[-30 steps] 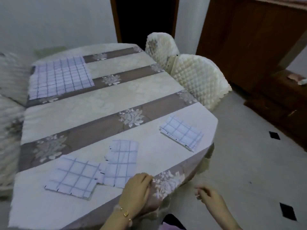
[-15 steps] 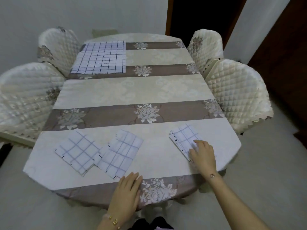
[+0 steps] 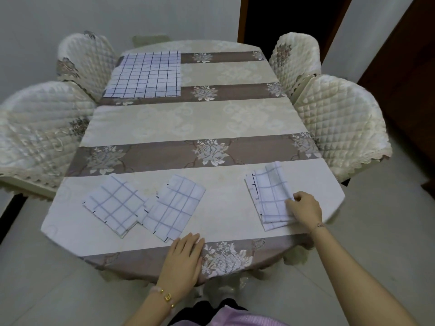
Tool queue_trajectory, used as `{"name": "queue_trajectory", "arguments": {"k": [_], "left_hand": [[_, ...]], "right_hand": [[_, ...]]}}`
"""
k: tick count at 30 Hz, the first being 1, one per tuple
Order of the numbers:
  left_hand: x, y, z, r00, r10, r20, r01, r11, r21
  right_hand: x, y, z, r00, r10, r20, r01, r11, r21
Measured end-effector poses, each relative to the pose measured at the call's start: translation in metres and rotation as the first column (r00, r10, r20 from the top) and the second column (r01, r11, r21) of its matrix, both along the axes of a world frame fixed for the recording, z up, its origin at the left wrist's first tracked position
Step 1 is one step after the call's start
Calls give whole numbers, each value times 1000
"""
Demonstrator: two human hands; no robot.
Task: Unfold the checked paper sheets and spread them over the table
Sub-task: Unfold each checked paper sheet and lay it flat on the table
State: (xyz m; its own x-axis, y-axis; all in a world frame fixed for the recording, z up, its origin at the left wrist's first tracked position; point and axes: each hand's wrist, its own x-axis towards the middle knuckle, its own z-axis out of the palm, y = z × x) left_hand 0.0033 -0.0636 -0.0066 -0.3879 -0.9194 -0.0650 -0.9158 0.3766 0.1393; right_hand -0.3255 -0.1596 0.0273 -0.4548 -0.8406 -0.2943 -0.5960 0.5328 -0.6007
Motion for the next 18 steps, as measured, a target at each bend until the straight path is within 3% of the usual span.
{"name": "queue_trajectory", "arguments": {"k": [2, 6, 11, 13, 16, 18], "left_hand": [[-1, 0, 5, 999, -42, -2, 42, 998, 50], [1, -7, 19, 997, -57, -56, 62, 994, 89], [-13, -23, 52, 915, 69, -398, -32, 995, 98], [-21, -30, 70, 861, 70, -503, -80, 997, 3], [-32, -42, 85, 860, -108, -499, 32, 987, -159], [-38, -49, 85, 881, -175, -439, 116, 980, -159]], "right_hand": [[6, 5, 7, 987, -14, 159, 26, 997, -73], [29, 17, 27, 863, -45, 503, 140, 978, -153], [62, 28, 44, 769, -16, 639, 158, 973, -166], [75, 32, 51, 752, 15, 659, 136, 975, -176], [92, 36, 57, 721, 43, 692, 107, 979, -173], [100, 37, 59, 702, 53, 711, 87, 984, -159]]}}
